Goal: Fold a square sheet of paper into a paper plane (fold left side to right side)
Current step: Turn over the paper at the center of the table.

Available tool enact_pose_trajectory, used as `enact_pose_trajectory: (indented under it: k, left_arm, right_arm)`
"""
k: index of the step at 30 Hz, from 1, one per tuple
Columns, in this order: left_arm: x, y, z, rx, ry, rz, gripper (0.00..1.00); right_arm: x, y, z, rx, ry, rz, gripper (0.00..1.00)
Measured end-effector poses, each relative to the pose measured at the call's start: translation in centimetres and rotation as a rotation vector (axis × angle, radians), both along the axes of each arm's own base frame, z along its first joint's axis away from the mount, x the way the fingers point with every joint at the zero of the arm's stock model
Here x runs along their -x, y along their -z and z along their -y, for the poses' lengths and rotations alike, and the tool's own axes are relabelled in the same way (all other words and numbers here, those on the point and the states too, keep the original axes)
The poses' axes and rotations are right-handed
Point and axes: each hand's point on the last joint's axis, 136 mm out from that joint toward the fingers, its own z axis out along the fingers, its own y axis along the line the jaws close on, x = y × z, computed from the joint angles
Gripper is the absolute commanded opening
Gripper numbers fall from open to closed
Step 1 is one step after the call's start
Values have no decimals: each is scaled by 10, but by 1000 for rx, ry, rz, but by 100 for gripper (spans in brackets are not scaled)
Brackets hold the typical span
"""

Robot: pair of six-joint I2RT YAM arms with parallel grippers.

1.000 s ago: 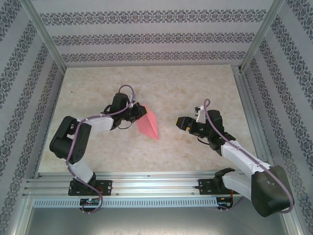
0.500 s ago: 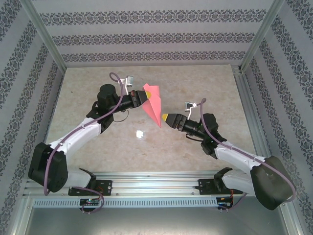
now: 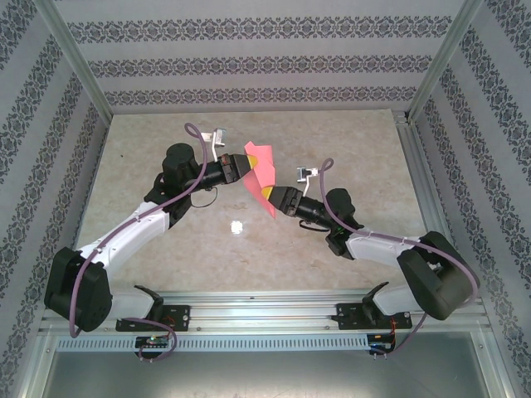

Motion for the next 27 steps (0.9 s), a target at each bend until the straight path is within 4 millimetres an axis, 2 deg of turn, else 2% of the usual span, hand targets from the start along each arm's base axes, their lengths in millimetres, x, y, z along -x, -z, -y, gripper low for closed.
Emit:
enact_pose_trajectory:
  k: [9, 12, 14, 16, 18, 21, 23, 27]
  left_arm:
    - [-1, 0, 0, -5, -6, 9, 0]
    - [-2, 2, -1, -11, -15, 8, 4]
    - [-4, 5, -3, -23, -30, 7, 18]
    - [-5, 10, -5, -49, -44, 4, 41]
    - [-5, 17, -9, -84, -66, -9, 54]
    - [-3, 22, -23, -152, -113, -30, 63]
    - [-4, 19, -40, -202, -169, -40, 67]
    - [-14, 0, -96, -284, -362, -54, 70]
  right_arm:
    - [0, -3, -2, -23, -18, -6, 15]
    - [-1, -6, 2, -23, -12, -4, 8]
    - [-2, -7, 7, -14, -2, 3, 6]
    - [-3, -8, 13, 8, 14, 9, 5]
    - [-2, -7, 18, 46, 30, 16, 5]
    - [0, 6, 29, 182, 76, 9, 6]
    - [-5, 15, 38, 334, 146, -3, 8]
    - [-15, 11, 59, 721, 320, 26, 8]
